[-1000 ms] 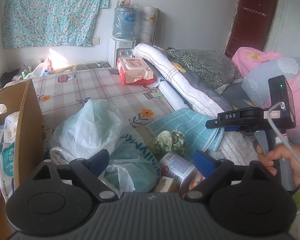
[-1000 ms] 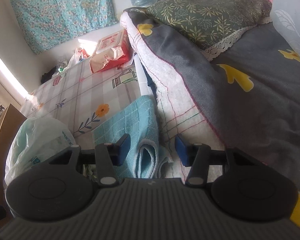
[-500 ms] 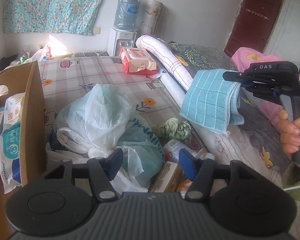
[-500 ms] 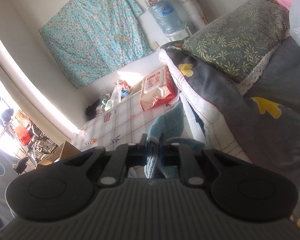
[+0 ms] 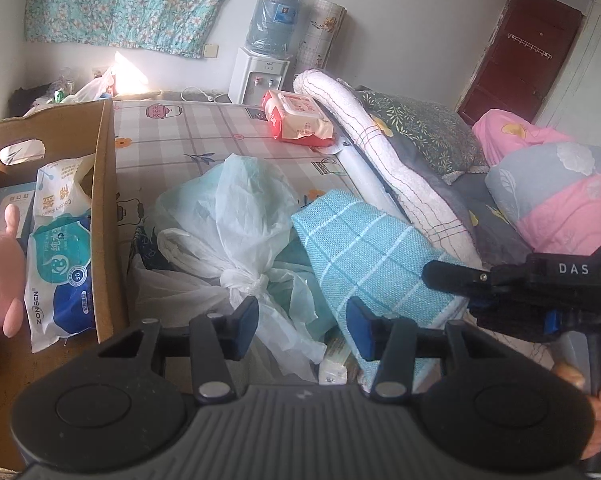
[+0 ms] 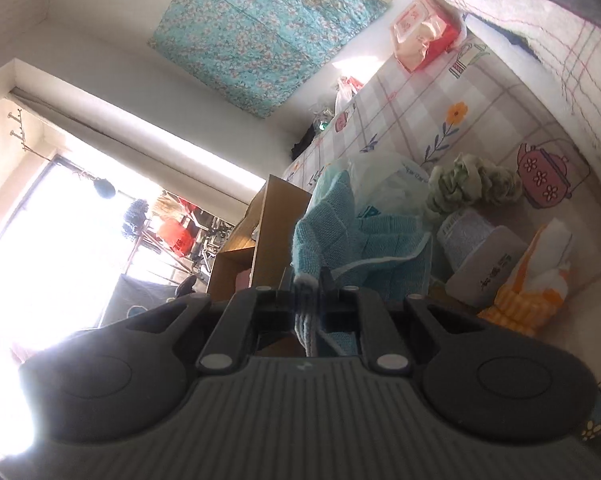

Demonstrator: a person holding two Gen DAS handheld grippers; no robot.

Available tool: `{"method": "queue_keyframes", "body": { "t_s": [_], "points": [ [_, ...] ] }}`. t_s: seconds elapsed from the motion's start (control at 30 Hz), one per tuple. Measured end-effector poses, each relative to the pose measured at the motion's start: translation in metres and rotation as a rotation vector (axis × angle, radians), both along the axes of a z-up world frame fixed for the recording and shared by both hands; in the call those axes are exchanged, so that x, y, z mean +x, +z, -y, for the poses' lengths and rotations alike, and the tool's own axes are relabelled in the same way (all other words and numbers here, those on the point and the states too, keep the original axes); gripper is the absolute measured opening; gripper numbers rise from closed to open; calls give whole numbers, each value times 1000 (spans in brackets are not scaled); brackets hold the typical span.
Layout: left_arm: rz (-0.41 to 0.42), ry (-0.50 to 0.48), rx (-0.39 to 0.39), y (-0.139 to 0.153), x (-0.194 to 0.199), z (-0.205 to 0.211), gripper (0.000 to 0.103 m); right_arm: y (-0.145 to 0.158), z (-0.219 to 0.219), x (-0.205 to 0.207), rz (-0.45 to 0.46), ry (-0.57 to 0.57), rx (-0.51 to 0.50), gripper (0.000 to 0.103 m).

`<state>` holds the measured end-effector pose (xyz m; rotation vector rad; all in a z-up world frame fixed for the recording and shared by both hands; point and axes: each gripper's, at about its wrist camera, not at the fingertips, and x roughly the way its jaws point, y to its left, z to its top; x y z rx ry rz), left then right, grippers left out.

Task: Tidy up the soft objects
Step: 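Close the right gripper on the light-blue towel while the left gripper approaches it, then grasp the towel with the left gripper beside the right gripper and lift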

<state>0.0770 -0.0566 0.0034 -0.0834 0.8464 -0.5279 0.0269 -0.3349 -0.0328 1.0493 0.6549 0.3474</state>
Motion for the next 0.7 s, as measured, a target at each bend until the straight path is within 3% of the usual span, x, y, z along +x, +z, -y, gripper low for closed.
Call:
{"method": "queue_keyframes", "body": {
  "t_s": [0.07,0.2,0.5,0.53,0.6,0.67,0.7],
  "points": [
    [-15,-10,-19,-1,0,0,49,-17,5,-4,-52,-34,58,9],
    [-62,-32,-57,-6,3,4,50,-36,6,-12,-159,-74,21,10],
    [-128,-73,-22,-29,18,35,51,-40,3,-4,-196,-39,-52,16],
    [-128,-73,-4,-32,20,39,51,-41,5,0,-197,-36,-47,18],
    [-127,-79,16,-36,23,44,51,-42,9,0,-198,-40,-24,28],
    [-126,-85,44,-38,24,49,51,-38,14,-3,-193,-58,-31,45],
    [-120,-88,54,-39,24,51,51,-34,17,-4,-184,-74,-54,47]
  ]
}}
